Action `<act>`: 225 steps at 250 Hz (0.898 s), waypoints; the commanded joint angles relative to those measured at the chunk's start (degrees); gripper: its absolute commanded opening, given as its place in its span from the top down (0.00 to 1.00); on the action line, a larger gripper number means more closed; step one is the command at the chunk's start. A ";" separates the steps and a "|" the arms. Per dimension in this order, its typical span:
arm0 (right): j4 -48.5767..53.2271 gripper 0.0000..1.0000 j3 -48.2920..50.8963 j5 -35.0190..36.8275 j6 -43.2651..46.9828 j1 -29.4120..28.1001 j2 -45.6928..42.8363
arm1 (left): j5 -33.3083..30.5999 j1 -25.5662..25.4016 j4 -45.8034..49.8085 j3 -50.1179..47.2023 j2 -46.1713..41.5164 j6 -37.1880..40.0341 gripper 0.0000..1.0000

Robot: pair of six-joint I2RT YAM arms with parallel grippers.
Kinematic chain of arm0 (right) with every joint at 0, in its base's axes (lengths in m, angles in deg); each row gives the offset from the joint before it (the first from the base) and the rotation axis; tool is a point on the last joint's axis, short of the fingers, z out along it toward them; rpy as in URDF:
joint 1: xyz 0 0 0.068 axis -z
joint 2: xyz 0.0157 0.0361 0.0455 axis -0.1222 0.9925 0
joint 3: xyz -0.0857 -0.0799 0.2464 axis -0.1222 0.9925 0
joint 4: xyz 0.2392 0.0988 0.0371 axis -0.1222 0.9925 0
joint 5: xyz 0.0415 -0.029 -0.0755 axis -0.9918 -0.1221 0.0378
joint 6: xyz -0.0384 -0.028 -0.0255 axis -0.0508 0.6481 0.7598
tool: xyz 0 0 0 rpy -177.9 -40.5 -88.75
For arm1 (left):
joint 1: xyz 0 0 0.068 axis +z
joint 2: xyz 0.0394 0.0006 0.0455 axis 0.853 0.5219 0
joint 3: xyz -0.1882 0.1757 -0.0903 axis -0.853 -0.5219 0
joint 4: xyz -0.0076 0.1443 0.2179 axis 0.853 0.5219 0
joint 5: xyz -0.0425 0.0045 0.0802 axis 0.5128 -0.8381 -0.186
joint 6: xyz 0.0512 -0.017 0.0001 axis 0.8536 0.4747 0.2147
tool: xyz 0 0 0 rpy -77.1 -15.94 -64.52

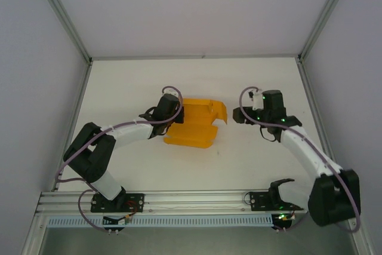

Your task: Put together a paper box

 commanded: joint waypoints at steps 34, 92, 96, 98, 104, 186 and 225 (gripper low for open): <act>1.13 0.37 -6.73 -20.88 8.68 -0.94 10.26 | 0.24 0.32 0.28 1.27 -1.67 0.65 1.00; -1.40 0.42 -8.55 -23.42 9.74 -6.37 15.72 | 1.09 0.33 0.50 2.25 -1.01 0.48 1.00; -1.54 0.43 -8.90 -23.20 9.54 -6.70 16.20 | 1.22 0.35 0.50 2.37 -0.94 0.43 1.00; -1.70 0.43 -9.10 -23.11 9.45 -6.89 16.47 | 1.17 0.37 0.57 2.32 -0.93 0.43 1.00; -2.13 0.44 -9.54 -22.65 9.06 -7.36 17.26 | 1.14 0.30 0.61 2.39 -0.84 0.43 1.00; -11.78 0.63 -13.43 -1.01 0.94 -15.15 23.48 | 1.71 0.22 1.17 2.72 -0.05 -0.69 1.00; -12.13 0.67 -16.33 35.41 -9.68 -21.78 26.96 | 1.49 -0.42 1.67 3.09 -0.29 -1.11 1.00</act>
